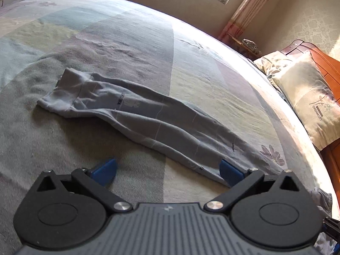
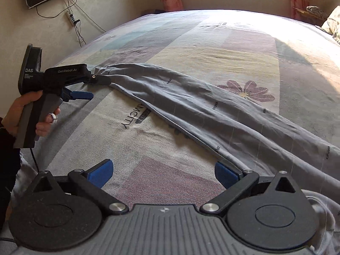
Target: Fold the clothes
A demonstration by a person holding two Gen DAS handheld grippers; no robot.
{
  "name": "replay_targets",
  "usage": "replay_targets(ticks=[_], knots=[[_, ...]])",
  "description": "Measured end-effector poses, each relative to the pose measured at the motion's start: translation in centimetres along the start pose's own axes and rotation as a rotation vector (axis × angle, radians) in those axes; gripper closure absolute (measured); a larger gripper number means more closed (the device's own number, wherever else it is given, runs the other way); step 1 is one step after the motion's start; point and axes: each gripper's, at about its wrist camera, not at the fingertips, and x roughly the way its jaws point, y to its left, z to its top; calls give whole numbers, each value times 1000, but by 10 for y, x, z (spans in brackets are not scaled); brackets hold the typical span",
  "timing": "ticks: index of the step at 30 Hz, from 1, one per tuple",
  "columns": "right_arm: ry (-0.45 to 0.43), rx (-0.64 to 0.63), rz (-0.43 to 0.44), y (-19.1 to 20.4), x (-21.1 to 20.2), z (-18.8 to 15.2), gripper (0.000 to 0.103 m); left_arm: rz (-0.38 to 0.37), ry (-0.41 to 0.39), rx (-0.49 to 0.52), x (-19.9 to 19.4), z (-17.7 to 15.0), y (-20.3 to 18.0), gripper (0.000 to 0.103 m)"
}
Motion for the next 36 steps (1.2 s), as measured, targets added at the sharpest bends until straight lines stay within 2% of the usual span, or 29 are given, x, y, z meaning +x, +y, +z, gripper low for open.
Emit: replay_targets(ticks=[2,6,9,13,15,17,19,21,23,27,30,31,33,36], knots=[[-22,18,35,1,-3,-1,0,16,-25,47,7,4,3,1],[-76,36,112,6,-10,2,0,-13,-69,83,18,17,17,1],[-104,30,111,8,-10,6,0,-26,-100,87,23,24,26,1],[-99,47,94,6,-5,6,0,-49,-152,39,27,34,38,1],[-87,53,78,5,-2,4,0,-20,-236,-28,21,39,44,1],[-75,58,73,5,1,2,0,-89,-296,-70,17,36,51,1],[-67,59,76,5,3,0,0,-126,-146,-43,33,41,51,1],[-63,50,69,6,5,0,0,-109,-151,7,33,44,48,1],[-61,54,61,4,6,-1,0,-81,-165,-43,34,51,54,1],[-56,70,49,0,7,-3,0,-182,-178,-255,33,57,83,1],[-53,82,40,-3,7,-5,0,-240,-145,-258,31,56,96,1],[-52,86,37,-4,7,-5,0,-228,-150,-283,31,55,100,2],[-50,93,31,-6,7,-6,0,-206,-162,-331,30,52,108,13],[-47,105,22,-9,8,-8,0,-171,-179,-404,28,48,120,40]])
